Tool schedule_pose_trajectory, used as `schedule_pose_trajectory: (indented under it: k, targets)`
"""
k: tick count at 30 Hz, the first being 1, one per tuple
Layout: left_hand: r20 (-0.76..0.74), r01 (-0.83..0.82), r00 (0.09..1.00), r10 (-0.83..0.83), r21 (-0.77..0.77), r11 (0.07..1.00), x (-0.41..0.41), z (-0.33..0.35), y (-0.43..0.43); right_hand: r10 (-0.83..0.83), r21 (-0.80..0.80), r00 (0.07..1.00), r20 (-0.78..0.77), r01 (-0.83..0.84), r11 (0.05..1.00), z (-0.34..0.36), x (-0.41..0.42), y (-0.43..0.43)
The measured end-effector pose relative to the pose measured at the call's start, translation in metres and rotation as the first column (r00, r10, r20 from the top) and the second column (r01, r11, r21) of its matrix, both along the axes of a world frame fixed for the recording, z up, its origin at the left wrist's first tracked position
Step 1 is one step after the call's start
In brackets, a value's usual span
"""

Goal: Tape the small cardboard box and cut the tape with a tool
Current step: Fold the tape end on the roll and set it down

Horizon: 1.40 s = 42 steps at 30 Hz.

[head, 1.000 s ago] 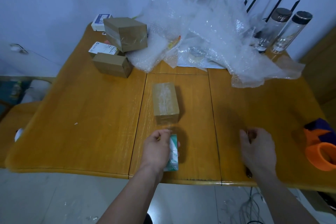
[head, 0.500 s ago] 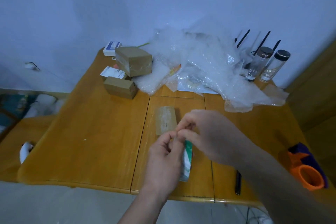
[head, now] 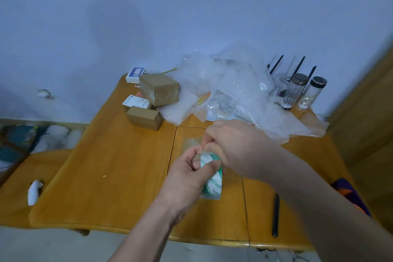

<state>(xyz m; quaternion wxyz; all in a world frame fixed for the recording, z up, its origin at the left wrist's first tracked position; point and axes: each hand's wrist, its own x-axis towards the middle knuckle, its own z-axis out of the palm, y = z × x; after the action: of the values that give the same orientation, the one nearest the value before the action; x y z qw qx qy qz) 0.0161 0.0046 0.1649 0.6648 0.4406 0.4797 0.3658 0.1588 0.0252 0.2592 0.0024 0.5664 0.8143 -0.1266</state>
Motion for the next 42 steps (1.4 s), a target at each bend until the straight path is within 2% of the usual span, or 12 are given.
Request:
schedule_pose_trajectory:
  k: [4, 11, 18, 22, 29, 34, 42]
  targets:
    - [0.016, -0.011, 1.0, 0.011, 0.001, 1.0, -0.001, -0.003, -0.004, 0.009, 0.011, 0.998, -0.069, -0.008, 1.0, 0.005, -0.001, 0.0]
    - [-0.037, -0.013, 0.999, 0.018, 0.133, 0.991, 0.006, -0.007, -0.014, -0.068, -0.023, 0.948, -0.31, 0.064, 0.998, 0.006, 0.022, -0.002]
    - [-0.094, 0.029, 0.995, -0.01, 0.209, 0.977, 0.01, -0.003, -0.017, -0.072, -0.043, 0.971, -0.229, 0.064, 0.997, 0.013, 0.026, 0.0]
    - [-0.085, 0.044, 0.996, -0.026, 0.213, 0.976, 0.012, -0.002, -0.019, -0.073, -0.117, 0.957, -0.282, 0.041, 0.992, 0.016, 0.032, 0.001]
    - [-0.098, 0.067, 0.994, -0.048, 0.201, 0.977, 0.013, -0.004, -0.022, 0.015, -0.145, 0.99, -0.139, -0.035, 0.989, 0.018, 0.036, 0.004]
    - [-0.102, 0.052, 0.994, -0.032, 0.197, 0.979, 0.012, -0.007, -0.022, 0.022, -0.213, 0.996, -0.091, -0.041, 0.976, 0.017, 0.036, 0.005]
    - [-0.116, 0.056, 0.993, -0.034, 0.19, 0.98, 0.01, -0.007, -0.02, 0.062, -0.204, 0.997, -0.037, -0.068, 0.977, 0.008, 0.034, 0.008]
